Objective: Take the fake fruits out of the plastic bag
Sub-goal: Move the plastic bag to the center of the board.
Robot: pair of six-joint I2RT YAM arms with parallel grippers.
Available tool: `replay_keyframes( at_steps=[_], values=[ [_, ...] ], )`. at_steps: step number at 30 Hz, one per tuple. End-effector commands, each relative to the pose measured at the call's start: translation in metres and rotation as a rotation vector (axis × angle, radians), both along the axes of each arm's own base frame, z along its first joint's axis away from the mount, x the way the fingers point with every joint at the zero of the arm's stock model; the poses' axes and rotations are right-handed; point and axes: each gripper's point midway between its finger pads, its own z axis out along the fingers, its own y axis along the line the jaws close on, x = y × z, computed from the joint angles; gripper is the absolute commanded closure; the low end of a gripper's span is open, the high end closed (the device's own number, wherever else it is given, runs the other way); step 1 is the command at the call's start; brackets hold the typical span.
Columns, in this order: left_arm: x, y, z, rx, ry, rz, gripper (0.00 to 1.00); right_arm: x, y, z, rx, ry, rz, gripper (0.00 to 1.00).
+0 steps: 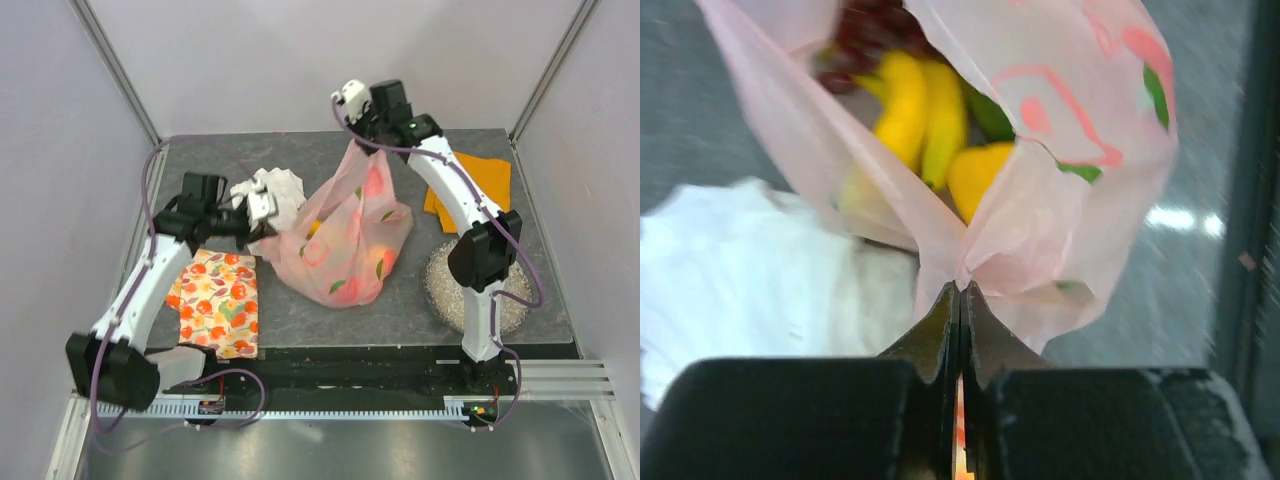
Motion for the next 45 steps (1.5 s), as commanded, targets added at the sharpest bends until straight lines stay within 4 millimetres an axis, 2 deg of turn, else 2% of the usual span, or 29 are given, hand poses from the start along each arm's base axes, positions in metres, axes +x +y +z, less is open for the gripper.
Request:
replay_keyframes(
  at_steps=[1, 2, 3, 5, 6, 7, 8, 9, 10, 12, 13, 15, 18, 21, 22, 23, 24, 25, 26, 27, 28, 30, 31, 37, 39, 40, 41, 43, 45],
  values=[
    [0.100, -0.043, 0.105, -0.285, -0.094, 0.133, 0.98, 0.055, -0.038, 0.083, 0.100, -0.199, -0.127, 1.00],
    [0.120, -0.050, 0.094, -0.293, -0.040, 0.150, 0.98, 0.068, -0.052, 0.105, 0.123, -0.264, -0.162, 1.00],
    [0.132, -0.056, 0.102, -0.319, -0.039, 0.155, 0.98, 0.079, -0.058, 0.105, 0.130, -0.287, -0.184, 1.00],
    [0.162, -0.068, 0.141, -0.388, -0.087, 0.169, 0.98, 0.100, -0.077, 0.127, 0.166, -0.387, -0.245, 1.00],
    [0.182, -0.074, 0.131, -0.399, -0.037, 0.189, 0.98, 0.107, -0.081, 0.130, 0.172, -0.414, -0.258, 1.00],
    [0.197, -0.078, 0.169, -0.437, -0.110, 0.182, 0.98, 0.112, -0.085, 0.136, 0.177, -0.442, -0.270, 1.00],
    [0.212, -0.079, 0.181, -0.451, -0.132, 0.203, 0.99, 0.118, -0.093, 0.155, 0.197, -0.502, -0.284, 1.00],
    [0.234, -0.084, 0.173, -0.453, -0.114, 0.224, 0.98, 0.123, -0.097, 0.157, 0.198, -0.521, -0.299, 1.00],
    [0.241, -0.085, 0.218, -0.502, -0.190, 0.218, 0.98, 0.125, -0.100, 0.163, 0.205, -0.541, -0.305, 1.00],
    [0.263, -0.090, 0.226, -0.525, -0.208, 0.223, 0.98, 0.125, -0.111, 0.182, 0.220, -0.594, -0.340, 1.00],
    [0.260, -0.090, 0.258, -0.564, -0.259, 0.212, 0.98, 0.124, -0.116, 0.185, 0.225, -0.602, -0.347, 1.00],
    [0.262, -0.091, 0.270, -0.581, -0.278, 0.204, 0.98, 0.116, -0.122, 0.192, 0.249, -0.601, -0.352, 1.00],
    [0.250, -0.091, 0.268, -0.560, -0.280, 0.177, 0.98, 0.098, -0.122, 0.182, 0.253, -0.552, -0.319, 1.00],
    [0.213, -0.086, 0.232, -0.468, -0.266, 0.102, 0.99, 0.077, -0.125, 0.143, 0.218, -0.457, -0.310, 1.00],
    [0.206, -0.083, 0.179, -0.413, -0.174, 0.114, 0.98, 0.070, -0.126, 0.131, 0.207, -0.429, -0.306, 1.00],
    [0.180, -0.077, 0.185, -0.396, -0.208, 0.090, 0.99, 0.055, -0.130, 0.103, 0.183, -0.366, -0.311, 1.00],
    [0.167, -0.073, 0.167, -0.338, -0.239, 0.043, 0.98, 0.046, -0.132, 0.089, 0.177, -0.332, -0.314, 1.00],
    [0.146, -0.069, 0.119, -0.290, -0.114, 0.033, 0.98, 0.035, -0.132, 0.075, 0.176, -0.295, -0.317, 1.00],
    [0.123, -0.065, 0.122, -0.283, -0.119, 0.019, 0.99, 0.015, -0.136, 0.048, 0.156, -0.233, -0.311, 1.00],
    [0.107, -0.062, 0.095, -0.262, -0.045, 0.019, 0.98, 0.004, -0.138, 0.037, 0.144, -0.208, -0.313, 1.00],
    [0.091, -0.060, 0.088, -0.259, 0.000, 0.016, 0.98, -0.010, -0.144, 0.007, 0.121, -0.142, -0.330, 1.00],
    [0.063, -0.057, 0.083, -0.276, 0.061, 0.025, 0.99, -0.029, -0.152, 0.005, 0.107, -0.132, -0.356, 1.00],
    [0.053, -0.057, 0.085, -0.287, 0.080, 0.021, 0.99, -0.041, -0.156, -0.012, 0.083, -0.084, -0.362, 1.00],
    [0.014, -0.058, 0.107, -0.350, 0.115, 0.011, 0.97, -0.076, -0.169, 0.005, 0.089, -0.094, -0.389, 0.99],
    [0.014, -0.062, 0.114, -0.354, 0.103, 0.005, 0.86, -0.078, -0.170, 0.026, 0.109, -0.141, -0.395, 0.80],
    [0.019, -0.062, 0.117, -0.354, 0.094, 0.018, 0.61, -0.076, -0.169, 0.046, 0.128, -0.180, -0.393, 0.71],
    [0.022, -0.065, 0.122, -0.363, 0.099, 0.028, 0.48, -0.077, -0.169, 0.059, 0.138, -0.205, -0.390, 0.54],
    [0.034, -0.067, 0.131, -0.368, 0.090, 0.056, 0.16, -0.084, -0.173, 0.090, 0.124, -0.260, -0.369, 0.44],
    [0.049, -0.065, 0.144, -0.390, 0.112, 0.154, 0.07, -0.099, -0.182, 0.092, 0.045, -0.259, -0.337, 0.36]
  ],
)
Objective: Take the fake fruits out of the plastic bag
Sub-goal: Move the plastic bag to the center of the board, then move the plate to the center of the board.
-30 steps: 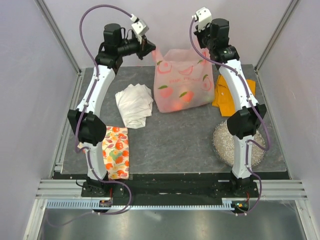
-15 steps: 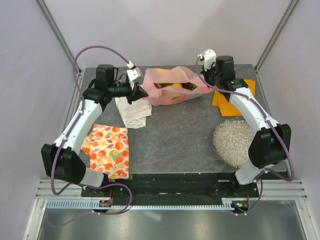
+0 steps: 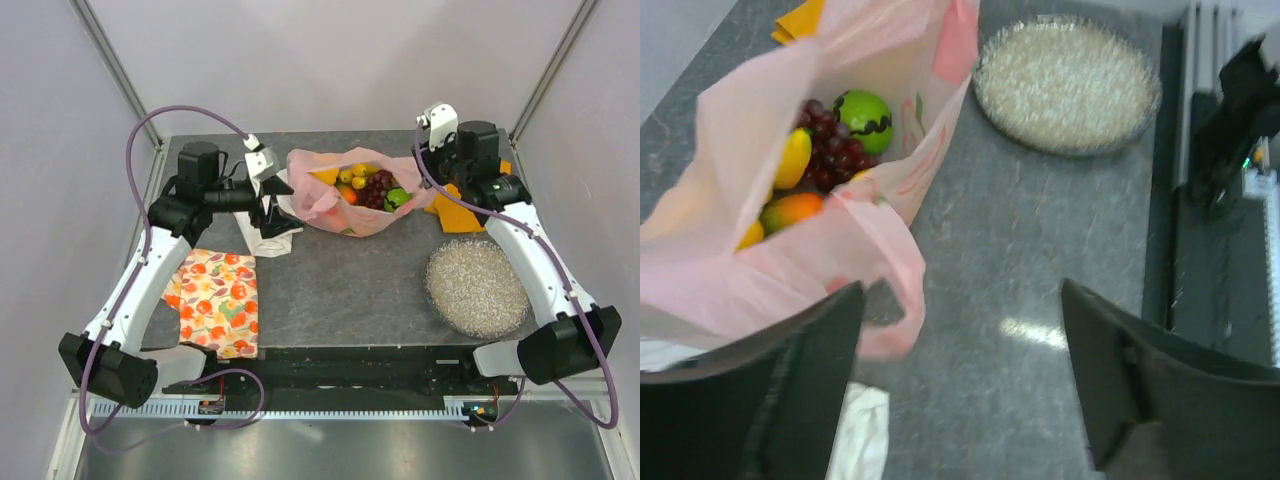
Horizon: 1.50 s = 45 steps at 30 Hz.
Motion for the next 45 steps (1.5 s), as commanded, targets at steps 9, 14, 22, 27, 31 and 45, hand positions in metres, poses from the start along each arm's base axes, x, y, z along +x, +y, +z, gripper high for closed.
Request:
replay_keyframes(
  at_steps=[9, 14, 22, 27, 31, 45],
  values=[
    [0.069, 0.023, 0.084, -0.157, -0.016, 0.443, 0.01, -0.153, -0.062, -0.031, -0.342, 0.185, 0.184, 0.32],
    [0.031, 0.006, 0.108, -0.216, 0.062, 0.276, 0.02, -0.174, -0.077, -0.083, -0.400, 0.339, 0.178, 0.35],
    [-0.086, -0.105, 0.001, -0.071, 0.368, -0.163, 0.23, -0.138, -0.118, -0.086, -0.222, 0.379, -0.194, 0.36],
    [-0.089, -0.188, -0.045, 0.034, 0.493, -0.114, 0.23, -0.091, -0.149, -0.033, -0.048, 0.289, -0.428, 0.35],
    [-0.071, -0.224, -0.068, 0.022, 0.785, 0.045, 0.25, -0.078, -0.159, 0.008, 0.001, 0.205, -0.483, 0.34],
    [-0.074, -0.305, -0.200, 0.137, 1.252, 0.415, 0.30, -0.122, -0.159, 0.053, 0.048, 0.070, -0.519, 0.32]
  ],
)
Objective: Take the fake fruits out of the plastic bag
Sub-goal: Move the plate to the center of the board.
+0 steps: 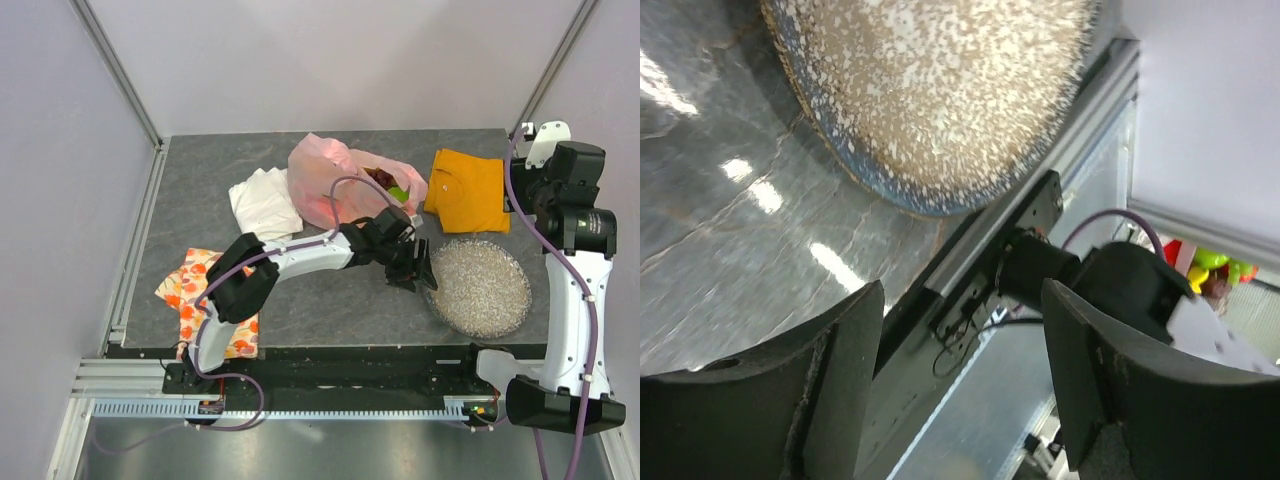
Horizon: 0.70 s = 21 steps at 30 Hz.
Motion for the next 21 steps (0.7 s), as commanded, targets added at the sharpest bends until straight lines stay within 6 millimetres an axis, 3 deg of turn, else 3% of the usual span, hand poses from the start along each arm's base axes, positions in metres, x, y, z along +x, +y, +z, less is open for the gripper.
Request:
replay_keyframes(
  at_steps=[1, 6, 13, 17, 18, 21],
  values=[
    [0.002, -0.023, -0.018, 0.065, 0.063, 0.115, 0.32, -0.011, 0.003, 0.011, 0.036, -0.033, -0.027, 0.32],
    [0.000, -0.031, -0.054, 0.149, 0.051, 0.128, 0.41, -0.012, 0.010, 0.020, 0.085, -0.061, -0.020, 0.31],
    [-0.007, -0.023, -0.086, 0.220, 0.135, 0.188, 0.46, -0.014, 0.020, 0.018, 0.130, -0.059, 0.007, 0.32],
    [-0.010, -0.044, -0.089, 0.143, 0.198, 0.193, 0.58, -0.015, 0.023, 0.013, 0.147, -0.050, 0.017, 0.32],
    [-0.007, -0.054, -0.081, 0.100, 0.190, 0.187, 0.62, -0.015, 0.023, 0.013, 0.151, -0.050, 0.015, 0.32],
    [-0.003, -0.064, -0.082, 0.083, 0.193, 0.196, 0.83, -0.015, 0.026, 0.008, 0.170, -0.038, 0.022, 0.32]
  ],
)
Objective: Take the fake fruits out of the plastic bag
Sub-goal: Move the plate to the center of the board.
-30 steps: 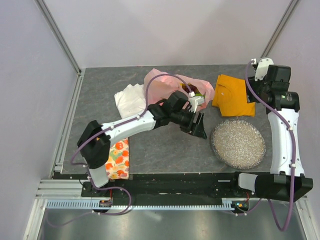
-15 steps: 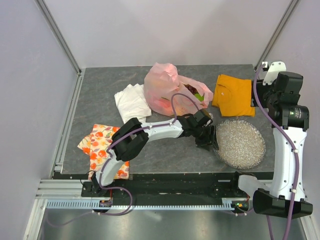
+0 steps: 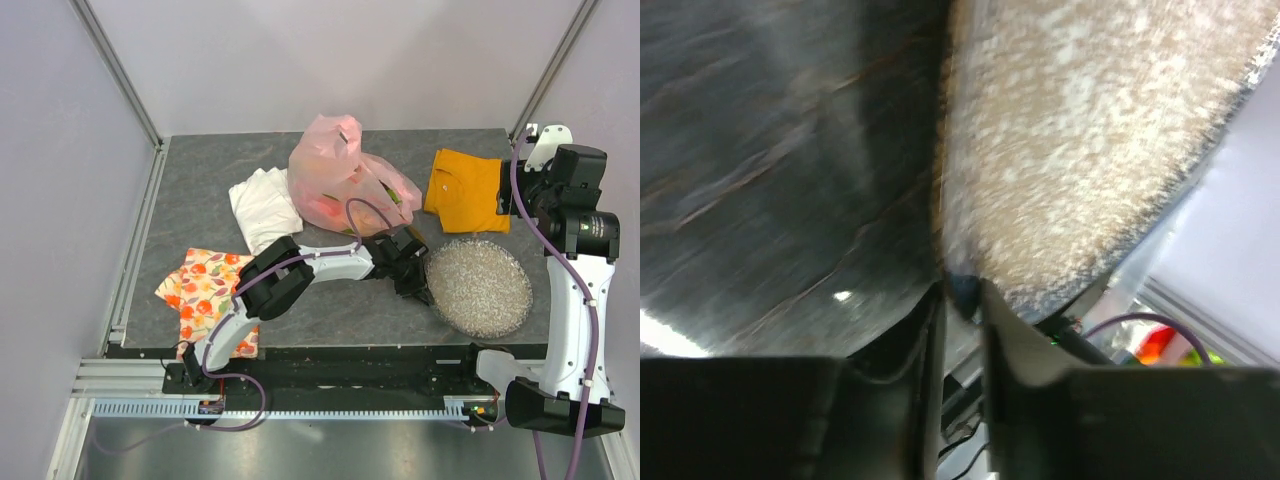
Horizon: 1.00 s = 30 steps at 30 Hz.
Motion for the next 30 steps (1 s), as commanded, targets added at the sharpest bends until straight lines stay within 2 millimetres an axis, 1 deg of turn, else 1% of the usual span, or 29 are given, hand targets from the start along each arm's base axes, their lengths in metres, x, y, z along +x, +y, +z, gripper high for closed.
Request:
replay_keyframes(
  at_steps=[1, 3, 4, 5, 6, 7, 8, 9, 10, 11, 12, 13, 14, 15, 16, 17, 18, 19, 20, 21, 22, 23, 26, 28, 30],
  values=[
    [0.004, -0.028, 0.007, -0.072, 0.023, 0.039, 0.90, -0.002, 0.006, 0.005, 0.042, -0.022, 0.004, 0.32],
    [0.003, -0.024, -0.001, -0.043, 0.035, 0.051, 0.98, -0.001, 0.007, 0.003, 0.044, -0.015, 0.008, 0.32],
    [0.002, -0.019, -0.004, -0.026, 0.044, 0.059, 0.98, 0.000, 0.007, 0.002, 0.045, -0.012, 0.008, 0.32],
    [-0.001, -0.013, -0.003, -0.021, 0.055, 0.060, 0.99, 0.001, 0.007, 0.002, 0.043, -0.012, 0.015, 0.32],
    [-0.005, -0.009, 0.000, -0.020, 0.061, 0.056, 0.98, 0.001, 0.008, 0.002, 0.043, -0.012, 0.018, 0.32],
    [-0.007, -0.003, 0.008, -0.027, 0.068, 0.052, 0.98, 0.003, 0.007, 0.003, 0.041, -0.015, 0.021, 0.32],
    [-0.005, 0.004, 0.014, -0.030, 0.063, 0.050, 0.98, 0.003, 0.007, 0.004, 0.035, -0.016, 0.028, 0.32],
    [-0.010, 0.015, 0.027, -0.039, 0.059, 0.046, 0.98, 0.004, 0.009, 0.005, 0.034, -0.022, 0.039, 0.32],
    [-0.011, 0.023, 0.033, -0.040, 0.057, 0.042, 0.98, 0.006, 0.009, 0.006, 0.030, -0.034, 0.045, 0.32],
    [-0.009, 0.043, 0.025, 0.004, 0.064, 0.055, 0.98, 0.007, 0.010, 0.005, 0.030, -0.039, 0.054, 0.32],
    [-0.006, 0.051, 0.045, -0.014, 0.040, 0.065, 0.98, 0.009, 0.011, 0.005, 0.031, -0.046, 0.060, 0.32],
    [0.000, 0.060, 0.046, -0.001, 0.021, 0.080, 0.99, 0.011, 0.011, 0.004, 0.034, -0.049, 0.065, 0.32],
    [0.008, 0.080, 0.039, 0.032, 0.004, 0.087, 0.98, 0.012, 0.012, 0.003, 0.037, -0.050, 0.068, 0.32],
    [0.013, 0.089, 0.051, 0.025, -0.014, 0.097, 0.98, 0.015, 0.014, 0.002, 0.042, -0.051, 0.078, 0.32],
    [0.016, 0.099, 0.051, 0.034, -0.018, 0.104, 0.98, 0.016, 0.014, 0.000, 0.046, -0.048, 0.078, 0.32],
    [0.018, 0.119, 0.040, 0.072, -0.011, 0.106, 0.98, 0.017, 0.014, 0.000, 0.046, -0.051, 0.081, 0.32],
    [0.019, 0.129, 0.038, 0.083, -0.009, 0.110, 0.98, 0.020, 0.014, -0.001, 0.049, -0.056, 0.080, 0.32],
    [0.020, 0.138, 0.047, 0.072, -0.016, 0.118, 0.98, 0.022, 0.013, -0.002, 0.051, -0.056, 0.078, 0.32],
    [0.020, 0.158, 0.035, 0.104, 0.002, 0.134, 0.98, 0.023, 0.014, -0.001, 0.053, -0.059, 0.077, 0.32],
    [0.020, 0.169, 0.035, 0.111, 0.001, 0.143, 0.98, 0.026, 0.014, -0.001, 0.060, -0.063, 0.077, 0.32],
    [0.021, 0.178, 0.045, 0.097, -0.022, 0.155, 0.98, 0.027, 0.016, -0.001, 0.068, -0.065, 0.082, 0.32],
    [0.019, 0.199, 0.035, 0.129, -0.011, 0.176, 0.98, 0.028, 0.017, -0.001, 0.074, -0.066, 0.086, 0.32],
    [0.017, 0.233, 0.032, 0.154, -0.018, 0.210, 0.98, 0.032, 0.021, -0.001, 0.091, -0.072, 0.104, 0.32],
    [0.023, 0.241, 0.031, 0.151, -0.033, 0.235, 0.98, 0.034, 0.021, -0.003, 0.100, -0.076, 0.101, 0.32],
    [0.026, 0.236, 0.031, 0.119, -0.036, 0.228, 0.98, 0.037, 0.021, -0.005, 0.106, -0.073, 0.101, 0.32]
  ],
)
